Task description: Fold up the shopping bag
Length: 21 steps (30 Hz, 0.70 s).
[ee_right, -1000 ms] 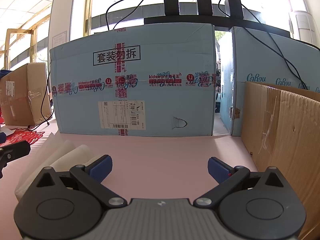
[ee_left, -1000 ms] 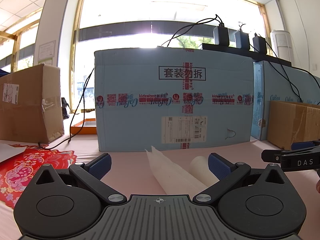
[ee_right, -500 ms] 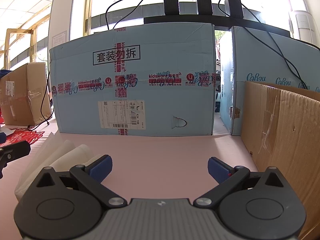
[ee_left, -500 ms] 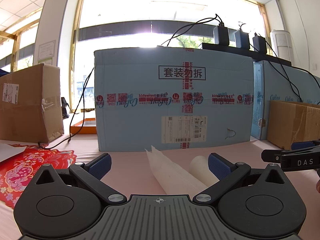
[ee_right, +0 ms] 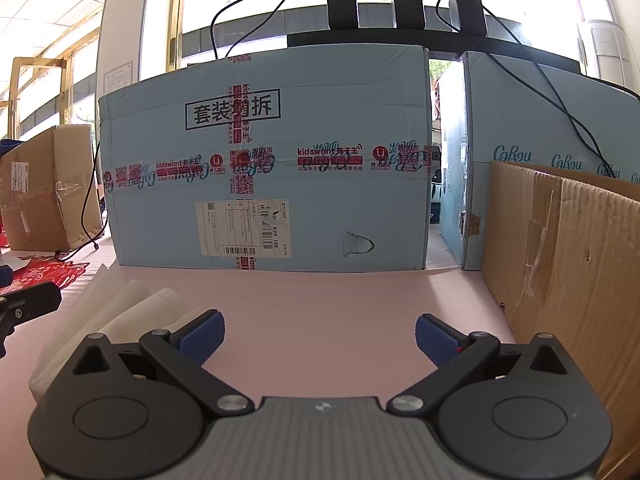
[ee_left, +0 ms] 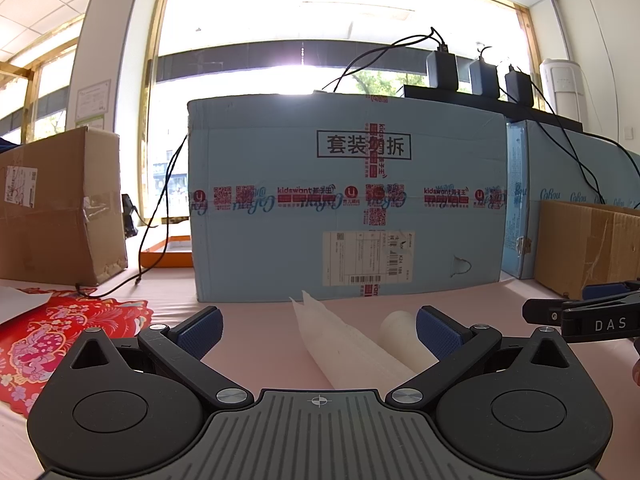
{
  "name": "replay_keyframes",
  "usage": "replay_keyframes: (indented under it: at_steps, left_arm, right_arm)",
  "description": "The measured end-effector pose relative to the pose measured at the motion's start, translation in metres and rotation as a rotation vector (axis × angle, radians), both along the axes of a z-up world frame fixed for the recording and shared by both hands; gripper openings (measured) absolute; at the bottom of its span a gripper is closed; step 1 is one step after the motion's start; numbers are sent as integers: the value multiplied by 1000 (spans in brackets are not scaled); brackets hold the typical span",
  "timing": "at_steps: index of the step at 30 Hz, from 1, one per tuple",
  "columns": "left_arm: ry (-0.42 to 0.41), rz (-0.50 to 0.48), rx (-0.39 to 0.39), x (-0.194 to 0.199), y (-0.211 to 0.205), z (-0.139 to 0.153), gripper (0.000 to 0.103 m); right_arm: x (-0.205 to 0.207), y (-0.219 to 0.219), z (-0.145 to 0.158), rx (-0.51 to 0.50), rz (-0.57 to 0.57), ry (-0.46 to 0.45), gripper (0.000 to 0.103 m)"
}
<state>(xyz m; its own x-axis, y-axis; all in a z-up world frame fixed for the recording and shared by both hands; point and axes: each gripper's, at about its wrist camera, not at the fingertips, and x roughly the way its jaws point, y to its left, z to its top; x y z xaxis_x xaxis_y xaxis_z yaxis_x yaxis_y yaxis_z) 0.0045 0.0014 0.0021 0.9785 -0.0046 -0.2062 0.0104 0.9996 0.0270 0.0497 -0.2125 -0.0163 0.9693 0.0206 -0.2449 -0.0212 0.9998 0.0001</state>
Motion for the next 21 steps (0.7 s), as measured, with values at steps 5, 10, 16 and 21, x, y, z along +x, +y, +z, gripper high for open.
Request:
replay_keyframes:
  at_steps: [5, 10, 16, 21]
  left_arm:
    - [0, 0, 0, 0, 0, 0, 103]
    - [1, 0, 1, 0, 0, 1, 103]
    - [5, -6, -6, 0, 2, 0, 103]
    - [18, -16, -26, 2, 5, 0, 103]
  right_arm:
    - [0, 0, 0, 0, 0, 0, 103]
    - [-1, 0, 0, 0, 1, 0, 103]
    - [0, 1, -1, -4, 1, 2, 103]
    - [-2, 2, -1, -12, 3, -1, 103]
